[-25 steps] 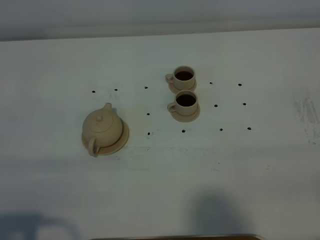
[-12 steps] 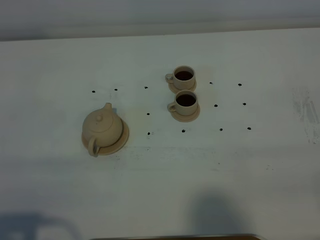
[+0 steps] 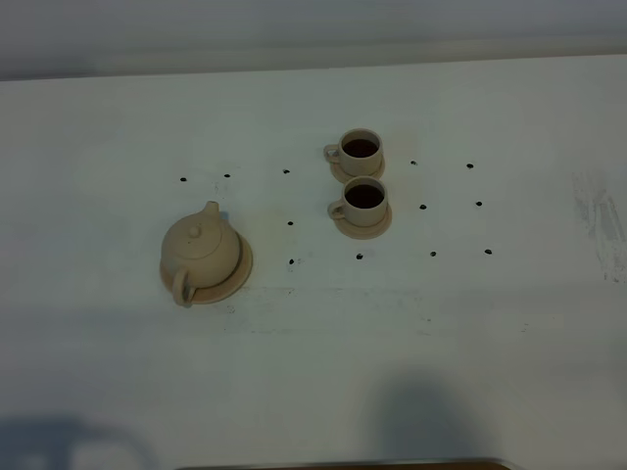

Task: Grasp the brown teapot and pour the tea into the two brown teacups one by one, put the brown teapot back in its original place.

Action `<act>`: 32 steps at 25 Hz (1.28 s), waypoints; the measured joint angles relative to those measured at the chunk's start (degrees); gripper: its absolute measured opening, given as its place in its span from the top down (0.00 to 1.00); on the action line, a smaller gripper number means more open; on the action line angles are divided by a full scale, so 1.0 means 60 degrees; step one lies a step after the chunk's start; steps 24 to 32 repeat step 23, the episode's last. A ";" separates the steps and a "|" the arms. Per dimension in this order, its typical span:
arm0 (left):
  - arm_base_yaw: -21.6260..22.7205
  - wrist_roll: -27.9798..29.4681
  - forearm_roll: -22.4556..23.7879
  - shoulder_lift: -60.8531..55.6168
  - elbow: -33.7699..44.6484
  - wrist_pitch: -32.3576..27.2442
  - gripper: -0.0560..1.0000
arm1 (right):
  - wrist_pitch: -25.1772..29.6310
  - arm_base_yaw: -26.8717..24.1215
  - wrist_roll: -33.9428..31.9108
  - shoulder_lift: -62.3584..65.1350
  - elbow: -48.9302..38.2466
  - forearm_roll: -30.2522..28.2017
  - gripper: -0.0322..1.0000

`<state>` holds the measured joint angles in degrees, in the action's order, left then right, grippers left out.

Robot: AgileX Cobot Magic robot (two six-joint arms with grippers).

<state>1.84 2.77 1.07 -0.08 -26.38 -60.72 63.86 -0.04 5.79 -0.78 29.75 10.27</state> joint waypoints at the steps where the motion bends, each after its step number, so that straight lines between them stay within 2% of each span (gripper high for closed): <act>1: 0.0000 0.0000 0.0000 0.0000 0.0000 0.0000 0.25 | 0.0000 0.0000 0.0000 0.0000 0.0000 0.0000 0.76; 32: 0.0000 0.0000 0.0000 0.0000 0.0000 0.0000 0.25 | 0.0000 0.0000 0.0000 0.0000 0.0000 0.0000 0.76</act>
